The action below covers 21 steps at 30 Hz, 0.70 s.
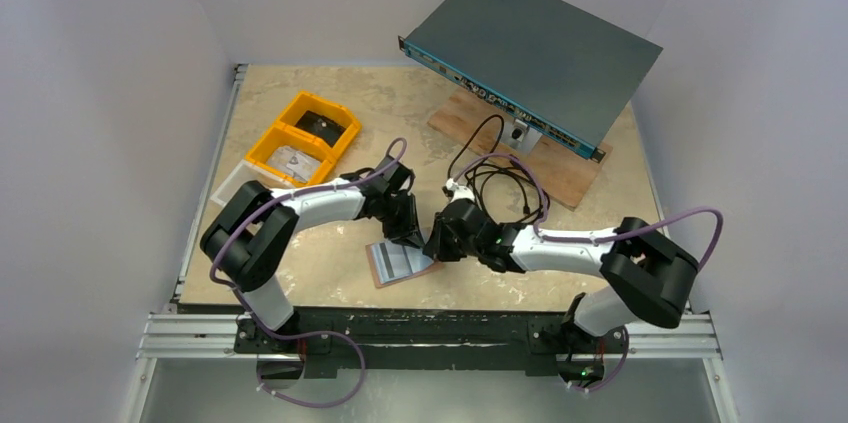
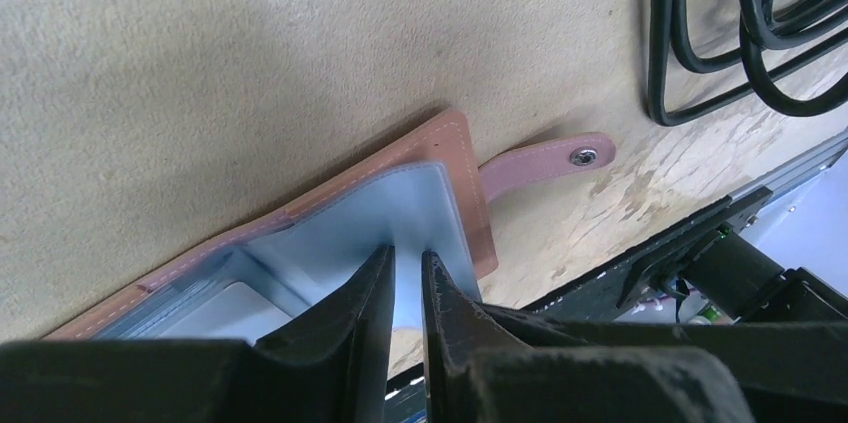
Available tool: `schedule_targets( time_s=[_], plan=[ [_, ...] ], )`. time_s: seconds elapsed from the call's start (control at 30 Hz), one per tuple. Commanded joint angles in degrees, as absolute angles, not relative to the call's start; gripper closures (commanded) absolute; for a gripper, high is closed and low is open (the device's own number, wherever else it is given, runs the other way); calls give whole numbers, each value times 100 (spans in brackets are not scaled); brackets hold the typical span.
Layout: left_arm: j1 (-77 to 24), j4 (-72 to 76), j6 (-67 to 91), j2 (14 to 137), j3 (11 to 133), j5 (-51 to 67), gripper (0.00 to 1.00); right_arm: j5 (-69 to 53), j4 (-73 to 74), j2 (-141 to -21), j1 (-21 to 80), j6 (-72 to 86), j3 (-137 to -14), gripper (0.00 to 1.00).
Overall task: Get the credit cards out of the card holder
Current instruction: Remove the credit card from the card holder.
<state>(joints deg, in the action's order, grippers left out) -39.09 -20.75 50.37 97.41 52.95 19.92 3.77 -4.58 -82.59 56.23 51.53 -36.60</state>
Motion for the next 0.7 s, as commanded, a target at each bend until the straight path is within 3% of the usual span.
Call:
schedule_targets(
  time_s=[0.0,0.3,0.67],
  plan=[
    [-3929,-2280,4909,9479,5557,1882,84,311,-816,-8504,5623,5136,-3608,95],
    [-3911,-3466,4672,8375,5287,722,77,396,-496,-8708,5705,5226,-3502,100],
    [-3858,-3642,4775,7746,4499,334,79,108,-306,-8668,5807,4979,-3949,99]
  ],
)
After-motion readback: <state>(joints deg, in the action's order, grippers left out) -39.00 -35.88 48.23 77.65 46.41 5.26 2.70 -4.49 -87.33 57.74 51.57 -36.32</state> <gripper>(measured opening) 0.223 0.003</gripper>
